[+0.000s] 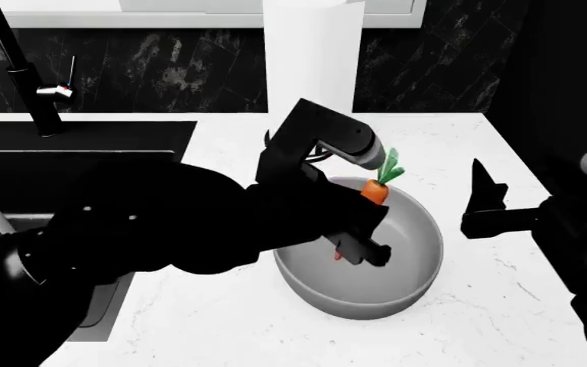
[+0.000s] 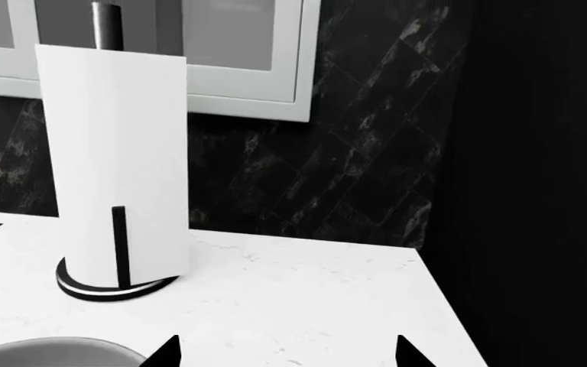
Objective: Pick the eggplants and oranges from the sink and place them in one bowl. Place the carrot in the other bowl. Then turn off the sink faucet.
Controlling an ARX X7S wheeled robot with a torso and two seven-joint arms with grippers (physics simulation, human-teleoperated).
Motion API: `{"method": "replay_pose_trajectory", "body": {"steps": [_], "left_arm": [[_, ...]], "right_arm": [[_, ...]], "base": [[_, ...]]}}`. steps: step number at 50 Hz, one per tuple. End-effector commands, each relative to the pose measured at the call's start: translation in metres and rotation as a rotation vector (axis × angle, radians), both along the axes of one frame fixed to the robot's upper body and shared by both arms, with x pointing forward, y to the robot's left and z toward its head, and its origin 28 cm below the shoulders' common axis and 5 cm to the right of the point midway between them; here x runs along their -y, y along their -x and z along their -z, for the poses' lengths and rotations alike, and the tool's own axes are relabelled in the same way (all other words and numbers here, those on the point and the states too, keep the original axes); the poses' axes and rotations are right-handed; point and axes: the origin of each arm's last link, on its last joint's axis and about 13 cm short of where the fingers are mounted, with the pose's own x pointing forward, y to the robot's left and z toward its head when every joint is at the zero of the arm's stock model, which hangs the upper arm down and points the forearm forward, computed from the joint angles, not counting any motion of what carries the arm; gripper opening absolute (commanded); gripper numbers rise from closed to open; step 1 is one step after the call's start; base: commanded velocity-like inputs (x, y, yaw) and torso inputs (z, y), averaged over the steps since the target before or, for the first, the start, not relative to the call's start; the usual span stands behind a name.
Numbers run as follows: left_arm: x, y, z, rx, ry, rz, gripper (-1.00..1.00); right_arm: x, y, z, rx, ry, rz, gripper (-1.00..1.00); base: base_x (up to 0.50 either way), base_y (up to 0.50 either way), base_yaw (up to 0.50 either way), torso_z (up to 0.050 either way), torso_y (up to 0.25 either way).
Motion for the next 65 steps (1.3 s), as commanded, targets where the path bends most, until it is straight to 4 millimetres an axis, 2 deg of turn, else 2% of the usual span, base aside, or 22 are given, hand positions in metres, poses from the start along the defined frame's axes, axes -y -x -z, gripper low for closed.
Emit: {"method": "replay_pose_trajectory", "body": {"steps": [1, 19, 44, 57, 58, 65], "left_arm": [[0.000, -0.008, 0.005, -0.020, -0.005, -0.014, -1.00], [-0.001, -0.012, 0.010, -0.026, -0.024, -0.026, -1.00], [0.010, -0.022, 0.031, -0.081, -0.078, -0.013, -1.00], [0.009, -0.024, 0.028, -0.066, -0.056, -0.037, -1.00], [0.009, -0.025, 0.028, -0.062, -0.050, -0.046, 1.00], [0.009, -0.022, 0.026, -0.049, -0.054, -0.040, 1.00]], "right_arm": [[0.001, 0.002, -0.001, 0.006, -0.002, 0.003, 1.00], [0.000, 0.002, 0.002, 0.003, -0.002, 0.006, 1.00], [0.002, 0.003, 0.006, -0.001, -0.013, 0.009, 1.00], [0.002, 0.003, 0.004, 0.001, -0.008, 0.015, 1.00], [0.002, 0.003, 0.004, 0.001, -0.006, 0.016, 1.00], [0.003, 0.004, 0.006, -0.001, -0.009, 0.016, 1.00]], "base": [[0.00, 0.00, 0.00, 0.000, 0.000], [0.00, 0.00, 0.00, 0.000, 0.001], [0.00, 0.00, 0.00, 0.000, 0.000], [0.00, 0.00, 0.00, 0.000, 0.000], [0.00, 0.00, 0.00, 0.000, 0.000], [0.00, 0.00, 0.00, 0.000, 0.000]]}}
